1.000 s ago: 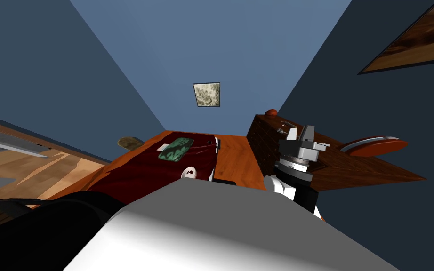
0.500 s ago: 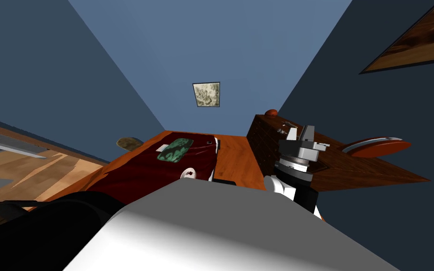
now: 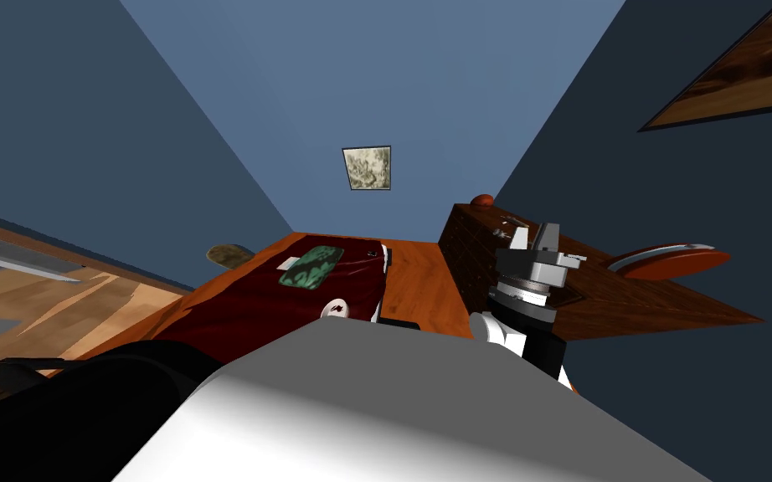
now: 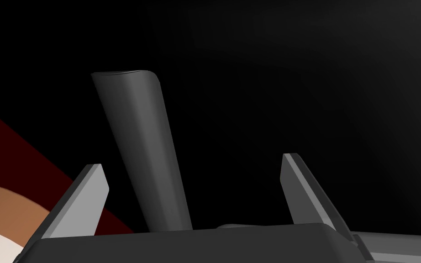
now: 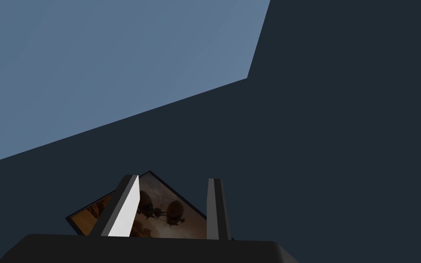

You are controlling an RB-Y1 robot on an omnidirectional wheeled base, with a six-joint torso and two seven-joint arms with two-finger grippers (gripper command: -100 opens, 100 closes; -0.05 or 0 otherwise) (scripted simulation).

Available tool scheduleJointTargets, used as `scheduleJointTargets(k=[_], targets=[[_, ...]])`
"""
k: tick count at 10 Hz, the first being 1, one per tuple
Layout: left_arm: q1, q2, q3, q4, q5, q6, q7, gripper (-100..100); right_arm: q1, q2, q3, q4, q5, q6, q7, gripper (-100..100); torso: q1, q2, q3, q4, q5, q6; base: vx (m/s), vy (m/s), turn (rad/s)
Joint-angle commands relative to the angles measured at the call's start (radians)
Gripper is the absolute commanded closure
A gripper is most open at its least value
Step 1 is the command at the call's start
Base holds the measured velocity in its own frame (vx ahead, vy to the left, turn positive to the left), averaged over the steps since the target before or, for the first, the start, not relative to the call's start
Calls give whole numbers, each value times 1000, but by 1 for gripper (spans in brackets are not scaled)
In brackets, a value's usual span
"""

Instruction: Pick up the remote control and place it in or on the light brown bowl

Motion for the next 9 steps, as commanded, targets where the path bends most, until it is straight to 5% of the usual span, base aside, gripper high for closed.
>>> scheduleJointTargets(k=[1, 9], targets=[[0, 0, 0, 0, 0, 0, 0, -100, 0, 0, 0, 0, 0, 0, 0, 0, 0, 0, 0, 0, 0, 0, 0, 0, 0], [4, 3, -7, 15, 6, 21, 1, -100, 0, 0, 0, 0, 0, 0, 0, 0, 0, -1, 0, 0, 0, 0, 6, 0, -6]])
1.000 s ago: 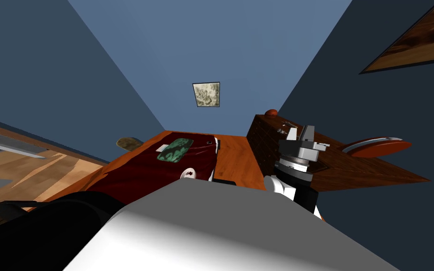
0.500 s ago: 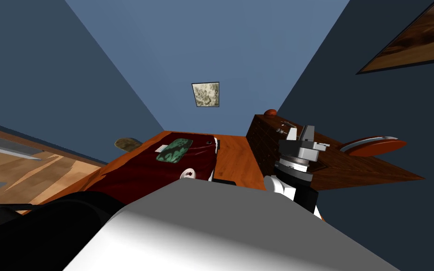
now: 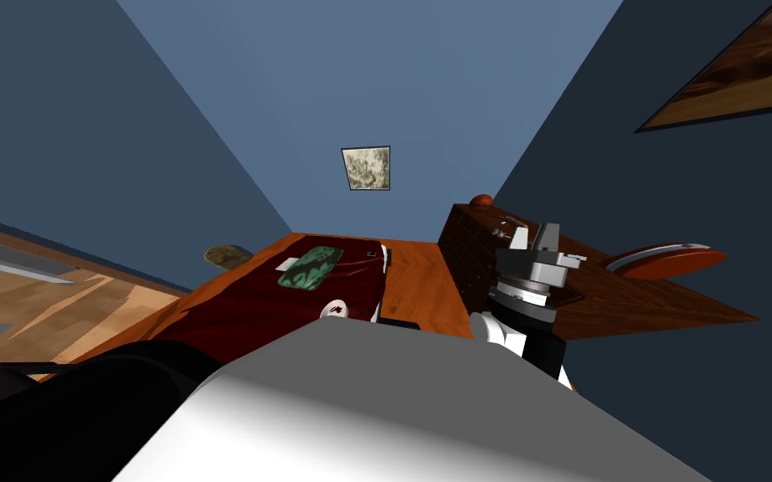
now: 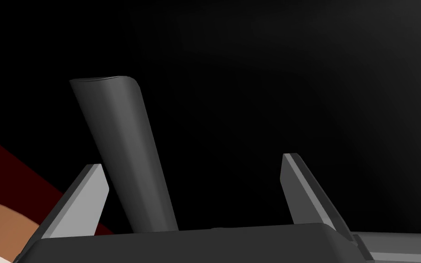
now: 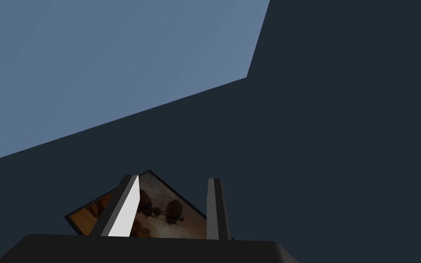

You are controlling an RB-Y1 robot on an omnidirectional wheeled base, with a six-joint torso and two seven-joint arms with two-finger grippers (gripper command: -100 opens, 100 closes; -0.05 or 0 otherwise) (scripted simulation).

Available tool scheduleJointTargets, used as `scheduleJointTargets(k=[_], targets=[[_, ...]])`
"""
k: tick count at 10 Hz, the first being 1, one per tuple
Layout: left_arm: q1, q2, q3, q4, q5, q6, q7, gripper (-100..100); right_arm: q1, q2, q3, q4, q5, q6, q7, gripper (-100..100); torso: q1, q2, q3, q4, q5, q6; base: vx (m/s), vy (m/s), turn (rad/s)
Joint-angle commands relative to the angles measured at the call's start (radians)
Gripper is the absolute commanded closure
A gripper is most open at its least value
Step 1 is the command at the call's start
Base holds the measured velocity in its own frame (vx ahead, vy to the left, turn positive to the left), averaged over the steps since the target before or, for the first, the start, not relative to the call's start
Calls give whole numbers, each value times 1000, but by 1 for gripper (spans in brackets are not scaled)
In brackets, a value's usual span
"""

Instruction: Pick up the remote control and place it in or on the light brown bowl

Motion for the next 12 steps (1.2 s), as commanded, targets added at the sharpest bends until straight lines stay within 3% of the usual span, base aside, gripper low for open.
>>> scheduleJointTargets(k=[1, 4, 5, 11, 12], targets=[[0, 0, 0, 0, 0, 0, 0, -100, 0, 0, 0, 0, 0, 0, 0, 0, 0, 0, 0, 0, 0, 0, 0, 0, 0], [0, 0, 0, 0, 0, 0, 0, -100, 0, 0, 0, 0, 0, 0, 0, 0, 0, 1, 0, 0, 0, 0, 0, 0, 0], [-13, -7, 34, 4, 15, 2, 11, -100, 0, 0, 0, 0, 0, 0, 0, 0, 0, 1, 0, 0, 0, 0, -68, -20, 242], [-67, -17, 138, 56, 38, -1, 32, -100, 0, 0, 0, 0, 0, 0, 0, 0, -4, 7, 4, 2, -1, 0, -106, -31, 170], [-72, -16, 145, 67, 35, -4, 31, -100, 0, 0, 0, 0, 0, 0, 0, 0, -4, 5, 3, 1, -1, 0, -23, -38, 59]])
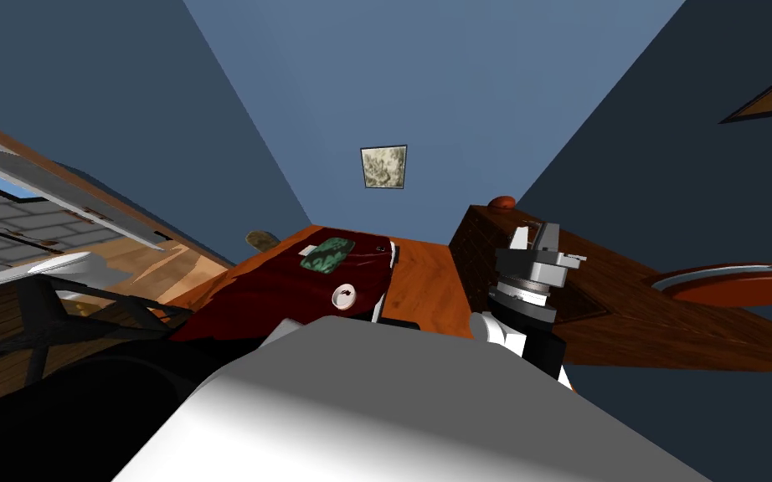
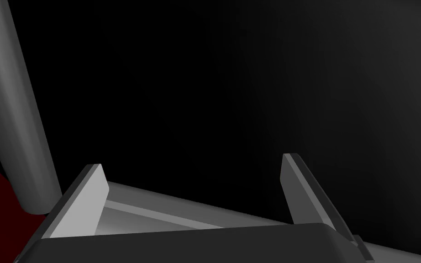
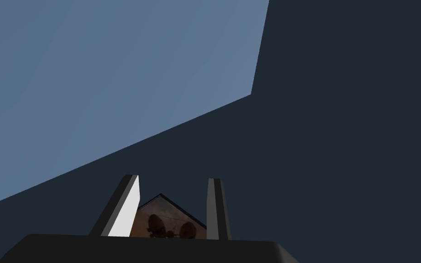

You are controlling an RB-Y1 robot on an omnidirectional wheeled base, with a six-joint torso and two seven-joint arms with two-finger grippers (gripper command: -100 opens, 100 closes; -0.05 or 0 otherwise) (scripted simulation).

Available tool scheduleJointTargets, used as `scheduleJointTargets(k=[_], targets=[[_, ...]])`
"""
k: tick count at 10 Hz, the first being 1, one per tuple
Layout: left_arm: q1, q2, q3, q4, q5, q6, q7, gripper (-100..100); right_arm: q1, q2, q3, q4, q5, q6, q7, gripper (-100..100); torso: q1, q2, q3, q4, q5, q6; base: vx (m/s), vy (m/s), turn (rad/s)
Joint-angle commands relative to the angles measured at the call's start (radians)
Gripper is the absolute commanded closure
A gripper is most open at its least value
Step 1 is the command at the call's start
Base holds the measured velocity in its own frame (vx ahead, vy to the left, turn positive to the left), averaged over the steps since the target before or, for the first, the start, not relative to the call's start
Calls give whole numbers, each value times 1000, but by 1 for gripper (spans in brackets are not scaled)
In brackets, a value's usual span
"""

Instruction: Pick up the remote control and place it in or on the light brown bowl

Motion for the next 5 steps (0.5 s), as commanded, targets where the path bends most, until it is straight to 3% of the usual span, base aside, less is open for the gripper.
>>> scheduleJointTargets(k=[1, 5], targets=[[-13, 0, 12, 29, -9, -16, -2, -100, 0, 0, 0, 0, 0, 0, 0, 0, 0, 0, 0, 0, 0, 0, 18, -27, -3], [-45, 33, 38, 91, -64, -74, 9, -100, 0, 0, 0, 0, 0, 0, 0, 0, -1, -11, -6, -2, 0, 0, 116, -54, -94]])
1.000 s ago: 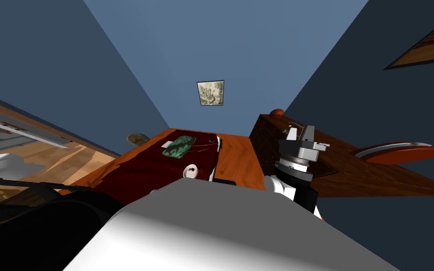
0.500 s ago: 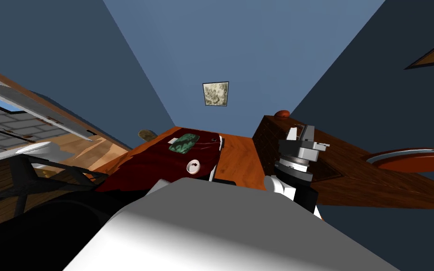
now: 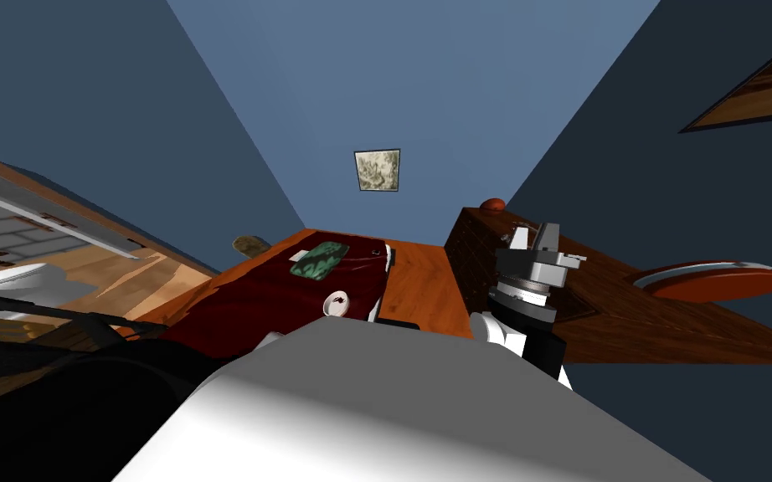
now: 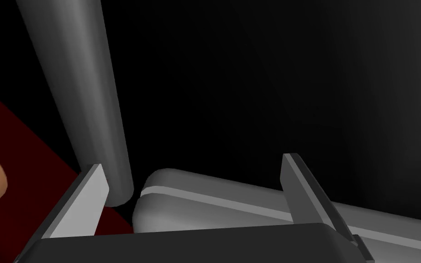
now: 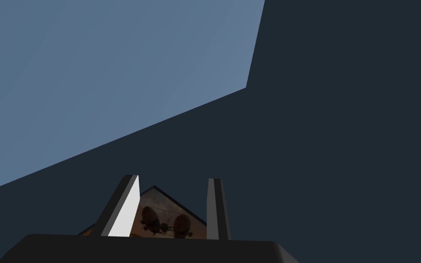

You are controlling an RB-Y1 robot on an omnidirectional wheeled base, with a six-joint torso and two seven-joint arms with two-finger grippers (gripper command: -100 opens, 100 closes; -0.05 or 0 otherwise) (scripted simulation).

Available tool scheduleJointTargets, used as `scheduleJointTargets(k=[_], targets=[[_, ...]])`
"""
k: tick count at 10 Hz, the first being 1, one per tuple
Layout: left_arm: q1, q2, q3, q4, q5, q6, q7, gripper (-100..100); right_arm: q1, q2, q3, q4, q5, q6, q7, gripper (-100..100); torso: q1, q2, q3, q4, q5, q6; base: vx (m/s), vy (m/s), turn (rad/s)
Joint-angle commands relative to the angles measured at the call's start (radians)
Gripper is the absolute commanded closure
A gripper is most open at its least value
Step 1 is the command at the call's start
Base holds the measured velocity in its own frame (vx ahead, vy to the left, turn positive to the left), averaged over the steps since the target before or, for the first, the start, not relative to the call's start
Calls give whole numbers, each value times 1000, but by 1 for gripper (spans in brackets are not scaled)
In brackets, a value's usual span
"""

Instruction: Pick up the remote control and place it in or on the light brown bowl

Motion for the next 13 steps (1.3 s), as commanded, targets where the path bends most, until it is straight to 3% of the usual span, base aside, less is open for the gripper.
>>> scheduleJointTargets(k=[1, 3, 4, 5, 12, 13], targets=[[-14, 15, 7, 25, -25, -29, 6, -100, 0, 0, 0, 0, 0, 0, 0, 0, 0, 0, 0, 0, 0, 0, 154, -59, -148], [-11, 15, 9, 20, -31, -29, 7, -100, 0, 0, 0, 0, 0, 0, 0, 0, 0, -1, -1, 0, 0, 0, 110, -38, -78], [-11, 16, 9, 21, -32, -32, 8, 0, 0, 0, 0, 0, 0, 0, 0, 0, 1, 3, 1, 0, 0, -1, 13, -4, 6], [-35, 8, 13, 56, -39, -47, 9, -100, 0, 0, 0, 0, 0, 0, 0, 0, 2, 7, 4, 1, 1, 0, -12, 4, 1], [-129, -25, 30, 195, -69, -108, 11, -100, 0, 0, 0, 0, 0, 0, 0, 0, 4, 11, 6, 2, 1, 0, -30, 8, -1], [-124, -23, 28, 187, -67, -104, 11, -100, 0, 0, 0, 0, 0, 0, 0, 0, 4, 11, 6, 2, 1, 0, -10, 3, -2]])
